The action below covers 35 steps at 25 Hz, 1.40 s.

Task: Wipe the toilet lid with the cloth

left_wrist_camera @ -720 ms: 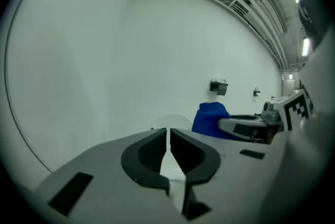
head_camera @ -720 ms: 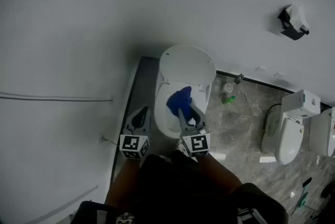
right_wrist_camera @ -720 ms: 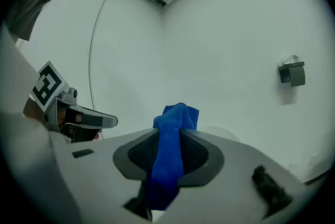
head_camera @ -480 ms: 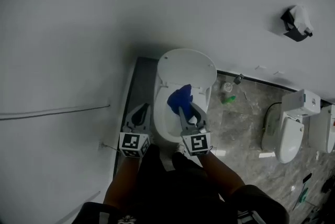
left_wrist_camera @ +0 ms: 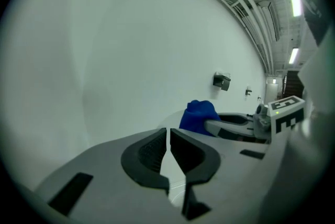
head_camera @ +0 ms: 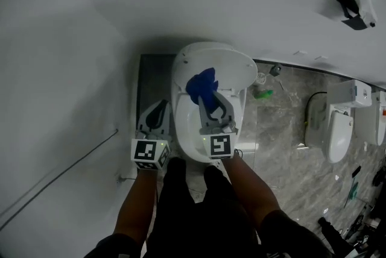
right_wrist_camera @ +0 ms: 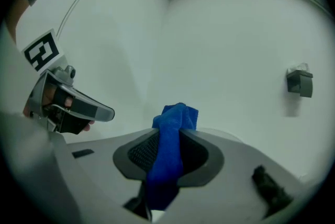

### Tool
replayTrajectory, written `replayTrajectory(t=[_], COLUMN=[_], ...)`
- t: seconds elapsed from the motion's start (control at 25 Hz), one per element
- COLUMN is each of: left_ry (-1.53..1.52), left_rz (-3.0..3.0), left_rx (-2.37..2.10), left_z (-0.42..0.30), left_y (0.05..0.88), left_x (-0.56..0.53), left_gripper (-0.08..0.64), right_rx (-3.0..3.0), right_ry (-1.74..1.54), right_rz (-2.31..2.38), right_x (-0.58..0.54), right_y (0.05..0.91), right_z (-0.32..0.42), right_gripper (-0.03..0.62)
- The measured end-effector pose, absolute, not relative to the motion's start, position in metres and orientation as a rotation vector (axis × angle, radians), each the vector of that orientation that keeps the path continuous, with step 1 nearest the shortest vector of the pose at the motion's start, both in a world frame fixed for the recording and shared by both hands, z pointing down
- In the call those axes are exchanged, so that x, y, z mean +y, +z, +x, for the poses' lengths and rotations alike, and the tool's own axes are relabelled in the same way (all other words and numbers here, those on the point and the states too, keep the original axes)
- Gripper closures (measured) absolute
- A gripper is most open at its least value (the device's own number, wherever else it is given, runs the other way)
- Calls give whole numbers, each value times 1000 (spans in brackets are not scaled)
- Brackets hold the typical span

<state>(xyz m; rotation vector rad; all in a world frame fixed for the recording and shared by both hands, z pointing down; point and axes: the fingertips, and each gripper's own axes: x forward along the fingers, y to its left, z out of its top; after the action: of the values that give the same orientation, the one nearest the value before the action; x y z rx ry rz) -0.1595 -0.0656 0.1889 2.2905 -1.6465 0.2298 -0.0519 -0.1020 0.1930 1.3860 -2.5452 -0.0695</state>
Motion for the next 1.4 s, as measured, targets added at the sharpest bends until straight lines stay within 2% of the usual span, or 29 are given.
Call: replayTrajectory(t=[0.56,1.4], left_ry=[322,372], left_rz=[2309,2349], left_rx=[-1567,-1425], left_z=[-180,-112], left_y=[259,291], left_x=[-116,-108], left_gripper=[528,528], right_rx=[-2431,-2191], right_ry=[-75,-5], right_rz=[1550,1943], right_x=[-192,-213], right_y=[266,272], right_z=[-78,94], right_gripper=[497,497])
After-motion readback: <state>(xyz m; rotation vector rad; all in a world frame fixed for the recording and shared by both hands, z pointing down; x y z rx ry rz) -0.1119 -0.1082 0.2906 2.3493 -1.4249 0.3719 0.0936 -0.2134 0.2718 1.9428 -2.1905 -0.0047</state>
